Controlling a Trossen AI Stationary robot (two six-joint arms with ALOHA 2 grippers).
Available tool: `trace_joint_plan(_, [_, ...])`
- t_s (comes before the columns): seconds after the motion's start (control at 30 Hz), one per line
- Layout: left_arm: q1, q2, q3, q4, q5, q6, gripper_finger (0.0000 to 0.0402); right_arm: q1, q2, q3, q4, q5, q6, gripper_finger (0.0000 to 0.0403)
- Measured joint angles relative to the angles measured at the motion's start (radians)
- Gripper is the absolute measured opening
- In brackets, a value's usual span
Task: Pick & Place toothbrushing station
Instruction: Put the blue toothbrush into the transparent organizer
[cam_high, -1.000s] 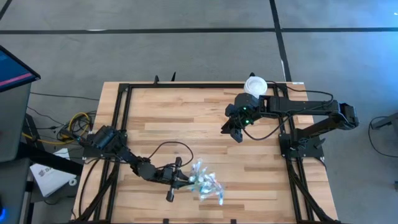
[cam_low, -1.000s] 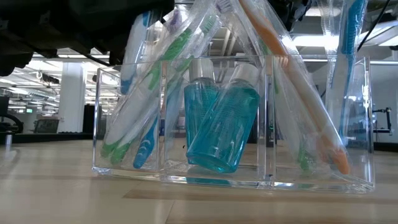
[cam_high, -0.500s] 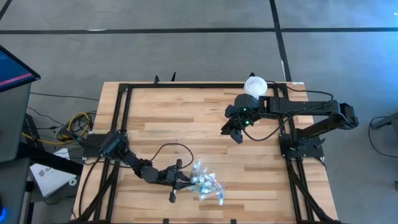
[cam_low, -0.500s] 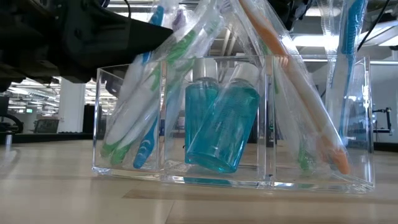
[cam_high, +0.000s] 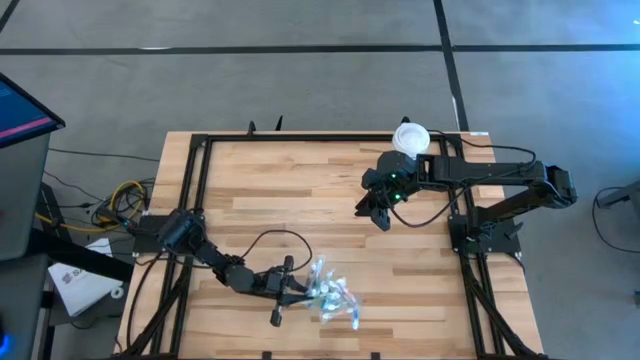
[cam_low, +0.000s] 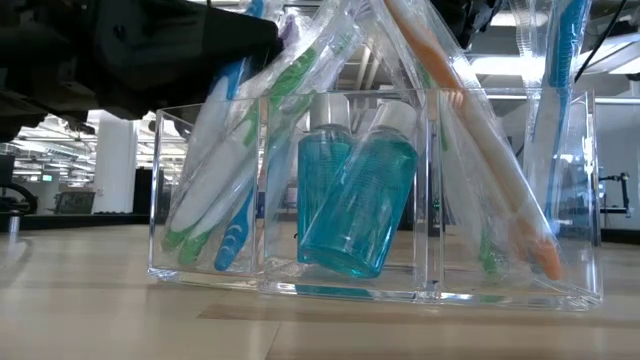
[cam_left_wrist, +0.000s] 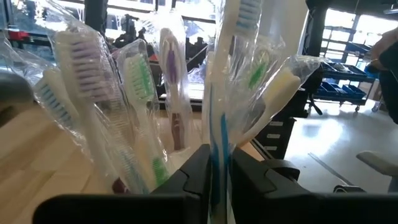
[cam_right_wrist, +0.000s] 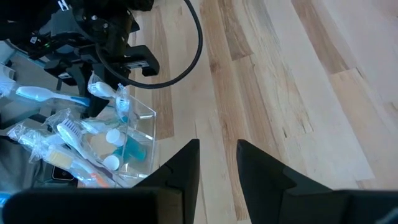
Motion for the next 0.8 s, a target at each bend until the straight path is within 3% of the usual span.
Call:
trace_joint_plan(0.47, [0.007, -0.107, 0.000, -0.052, 0.024, 0.067, 0.0041, 0.000, 0.000, 0.000, 0.003, 0.000, -0.003, 0.0098])
trace_joint_plan(0.8, [0.008, -0.101, 0.000, -0.146, 0.034, 0.035, 0.0032, 0.001, 0.000, 0.000, 0.003, 0.000, -0.003, 0.0098])
